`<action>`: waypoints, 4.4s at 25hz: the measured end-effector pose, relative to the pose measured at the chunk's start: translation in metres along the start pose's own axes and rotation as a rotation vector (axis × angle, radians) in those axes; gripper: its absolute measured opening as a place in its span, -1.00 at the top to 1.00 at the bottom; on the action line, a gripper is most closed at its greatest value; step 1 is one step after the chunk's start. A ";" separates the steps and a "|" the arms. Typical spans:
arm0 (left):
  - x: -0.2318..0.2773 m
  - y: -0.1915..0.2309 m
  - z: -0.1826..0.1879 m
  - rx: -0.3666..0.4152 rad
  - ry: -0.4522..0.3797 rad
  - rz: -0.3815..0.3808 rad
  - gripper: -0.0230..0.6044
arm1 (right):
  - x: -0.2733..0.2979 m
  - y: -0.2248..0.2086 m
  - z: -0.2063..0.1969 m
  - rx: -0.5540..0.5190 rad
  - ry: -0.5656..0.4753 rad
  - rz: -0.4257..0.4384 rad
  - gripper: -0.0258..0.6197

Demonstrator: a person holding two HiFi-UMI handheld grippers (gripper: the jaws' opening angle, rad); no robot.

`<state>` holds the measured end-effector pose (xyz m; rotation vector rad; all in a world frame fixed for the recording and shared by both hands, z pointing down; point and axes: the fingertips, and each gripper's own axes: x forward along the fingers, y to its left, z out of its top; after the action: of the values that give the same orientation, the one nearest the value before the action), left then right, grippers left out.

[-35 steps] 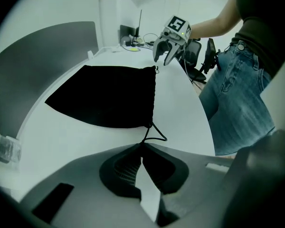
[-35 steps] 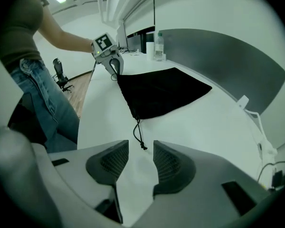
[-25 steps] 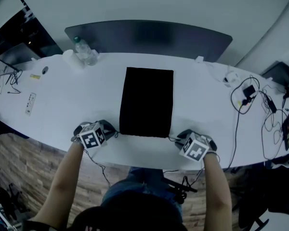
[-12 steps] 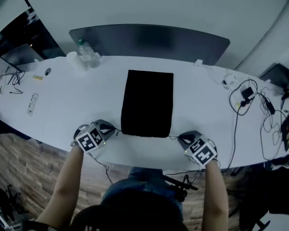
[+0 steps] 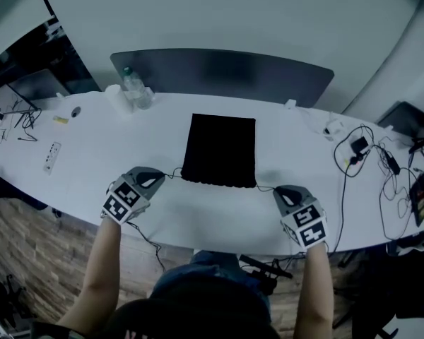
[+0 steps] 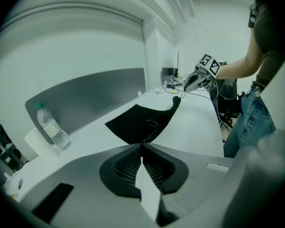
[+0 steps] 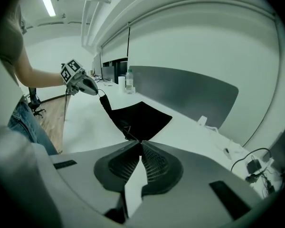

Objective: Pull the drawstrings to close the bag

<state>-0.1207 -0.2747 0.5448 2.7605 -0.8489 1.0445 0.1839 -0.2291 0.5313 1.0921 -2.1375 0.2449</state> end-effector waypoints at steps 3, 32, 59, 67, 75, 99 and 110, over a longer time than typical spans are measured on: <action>-0.008 0.015 0.013 -0.010 -0.032 0.042 0.89 | -0.005 -0.013 0.010 0.000 -0.008 -0.055 0.90; -0.056 0.090 0.042 -0.110 -0.119 0.288 0.90 | -0.052 -0.082 0.056 -0.006 -0.126 -0.325 0.90; -0.107 0.148 0.071 -0.194 -0.234 0.489 0.90 | -0.091 -0.128 0.087 0.005 -0.183 -0.516 0.90; -0.115 0.156 0.071 -0.189 -0.230 0.504 0.90 | -0.103 -0.141 0.088 0.017 -0.190 -0.549 0.90; -0.126 0.166 0.068 -0.214 -0.241 0.525 0.90 | -0.111 -0.147 0.090 0.005 -0.195 -0.565 0.90; -0.157 0.198 0.144 -0.243 -0.415 0.665 0.90 | -0.164 -0.193 0.162 0.103 -0.441 -0.713 0.90; -0.167 0.179 0.224 -0.224 -0.558 0.670 0.90 | -0.177 -0.177 0.215 0.096 -0.566 -0.702 0.90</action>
<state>-0.1842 -0.4033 0.2458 2.6301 -1.9081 0.1469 0.2789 -0.3255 0.2308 2.0710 -2.0435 -0.3316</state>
